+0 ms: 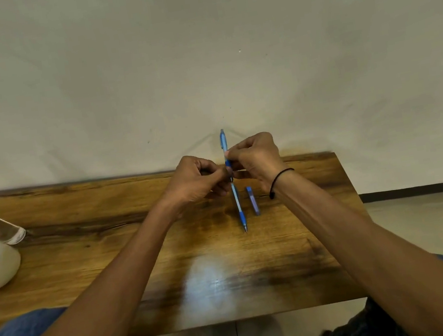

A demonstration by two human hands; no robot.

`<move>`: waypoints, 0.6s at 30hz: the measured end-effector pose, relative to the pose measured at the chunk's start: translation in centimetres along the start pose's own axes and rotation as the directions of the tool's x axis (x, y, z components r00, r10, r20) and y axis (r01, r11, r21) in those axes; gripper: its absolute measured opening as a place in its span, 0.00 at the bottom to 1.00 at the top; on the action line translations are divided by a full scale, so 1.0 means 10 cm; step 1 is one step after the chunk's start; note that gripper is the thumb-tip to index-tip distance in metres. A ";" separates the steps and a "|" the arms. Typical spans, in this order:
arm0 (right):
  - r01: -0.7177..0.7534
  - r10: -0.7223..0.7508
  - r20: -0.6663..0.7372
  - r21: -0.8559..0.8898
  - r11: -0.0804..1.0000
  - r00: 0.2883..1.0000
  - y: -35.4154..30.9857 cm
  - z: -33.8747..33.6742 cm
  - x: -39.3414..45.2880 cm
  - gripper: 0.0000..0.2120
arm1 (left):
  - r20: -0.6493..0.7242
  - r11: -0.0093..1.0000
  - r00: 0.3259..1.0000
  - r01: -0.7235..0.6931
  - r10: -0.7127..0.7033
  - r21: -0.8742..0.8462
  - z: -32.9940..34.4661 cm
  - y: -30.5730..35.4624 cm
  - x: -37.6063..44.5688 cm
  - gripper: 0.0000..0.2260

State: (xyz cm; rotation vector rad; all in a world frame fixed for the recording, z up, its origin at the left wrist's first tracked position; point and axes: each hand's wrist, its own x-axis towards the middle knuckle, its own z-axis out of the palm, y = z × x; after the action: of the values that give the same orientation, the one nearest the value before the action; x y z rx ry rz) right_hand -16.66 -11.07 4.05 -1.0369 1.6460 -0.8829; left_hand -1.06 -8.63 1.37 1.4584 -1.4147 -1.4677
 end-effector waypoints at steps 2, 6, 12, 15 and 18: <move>0.007 -0.007 0.007 -0.076 0.997 1.000 0.04 0.01 0.01 0.08 | 0.009 0.999 1.000 0.020 -0.020 0.038 0.00 -0.02 0.00 0.08; 0.071 -0.073 -0.001 -0.255 0.964 0.997 0.17 0.05 0.06 0.08 | 0.061 0.992 0.993 0.091 -0.096 0.088 -0.01 -0.07 0.00 0.09; 0.104 -0.099 0.038 -0.532 0.841 0.994 0.50 0.20 0.06 0.08 | -0.122 0.922 0.982 0.180 -0.146 0.342 -0.10 -0.16 0.06 0.07; 0.124 -0.116 0.054 -0.639 0.760 0.992 0.65 0.29 0.06 0.08 | -0.217 0.914 0.966 0.214 -0.144 0.345 -0.16 -0.21 0.09 0.08; 0.150 -0.146 0.065 -0.698 0.700 0.987 0.75 0.40 0.06 0.07 | -0.233 0.873 0.964 0.222 -0.129 0.435 -0.16 -0.24 0.11 0.09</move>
State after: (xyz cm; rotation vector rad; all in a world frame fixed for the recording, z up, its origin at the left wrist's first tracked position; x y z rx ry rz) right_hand -14.61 -9.11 -3.94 -1.7091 1.9668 -0.3147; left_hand 0.79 -9.52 -0.88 2.0123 -1.6058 -1.0867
